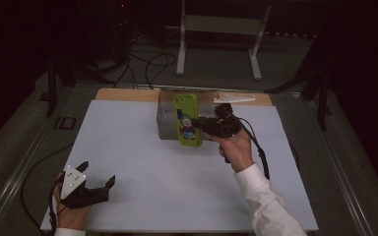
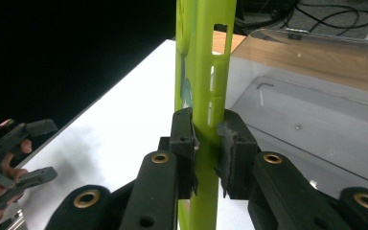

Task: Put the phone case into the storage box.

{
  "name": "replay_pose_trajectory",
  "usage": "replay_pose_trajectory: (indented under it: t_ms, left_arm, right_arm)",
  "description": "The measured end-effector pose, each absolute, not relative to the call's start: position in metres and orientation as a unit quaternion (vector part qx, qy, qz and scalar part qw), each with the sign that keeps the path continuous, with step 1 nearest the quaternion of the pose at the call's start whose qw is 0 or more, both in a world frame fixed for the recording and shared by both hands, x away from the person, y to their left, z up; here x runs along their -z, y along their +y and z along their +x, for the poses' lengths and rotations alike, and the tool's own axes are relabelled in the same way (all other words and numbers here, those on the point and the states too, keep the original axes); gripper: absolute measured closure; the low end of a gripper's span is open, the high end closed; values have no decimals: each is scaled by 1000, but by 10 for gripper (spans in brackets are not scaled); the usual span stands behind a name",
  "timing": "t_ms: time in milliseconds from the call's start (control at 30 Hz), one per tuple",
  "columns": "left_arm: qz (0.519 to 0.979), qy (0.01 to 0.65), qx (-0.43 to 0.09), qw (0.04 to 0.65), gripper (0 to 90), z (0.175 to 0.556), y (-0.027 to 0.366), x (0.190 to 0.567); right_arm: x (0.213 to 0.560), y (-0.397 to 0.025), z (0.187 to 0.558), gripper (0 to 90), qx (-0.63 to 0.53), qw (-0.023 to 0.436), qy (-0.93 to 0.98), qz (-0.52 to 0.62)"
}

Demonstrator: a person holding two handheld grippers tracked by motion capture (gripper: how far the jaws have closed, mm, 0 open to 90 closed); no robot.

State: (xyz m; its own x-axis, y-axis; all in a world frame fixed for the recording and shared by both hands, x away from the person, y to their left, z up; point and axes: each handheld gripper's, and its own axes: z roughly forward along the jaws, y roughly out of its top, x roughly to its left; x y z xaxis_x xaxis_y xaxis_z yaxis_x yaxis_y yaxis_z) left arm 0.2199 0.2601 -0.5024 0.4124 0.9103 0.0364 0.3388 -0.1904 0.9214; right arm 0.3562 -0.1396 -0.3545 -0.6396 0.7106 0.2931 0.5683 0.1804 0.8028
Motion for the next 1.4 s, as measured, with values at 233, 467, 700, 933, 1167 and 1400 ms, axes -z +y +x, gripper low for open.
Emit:
replay_pose_trajectory:
  t_ms: [233,467,700,933,1167,1400]
  left_arm:
    - [704,445,-313,457,0,220,261,502]
    - [704,445,-314,457,0,220,261,503]
    - [703,445,-313,457,0,220,261,503]
    - [704,445,-313,457,0,220,261,503]
    - [703,446,-313,457,0,220,261,503]
    - [702,447,-313,457,0,220,262,503]
  right_arm:
    - [350,-141,366,781,-475,77,763,433]
    - [350,-144,379,781,-460,76,759,455]
    - [352,-146,390,781,-454,72,753,471]
    - [352,-148,399,781,-447,76,750,481]
    - [350,-146,405,781,-437,80,752,486]
    - [351,-145,411,780,-428,80,753,493]
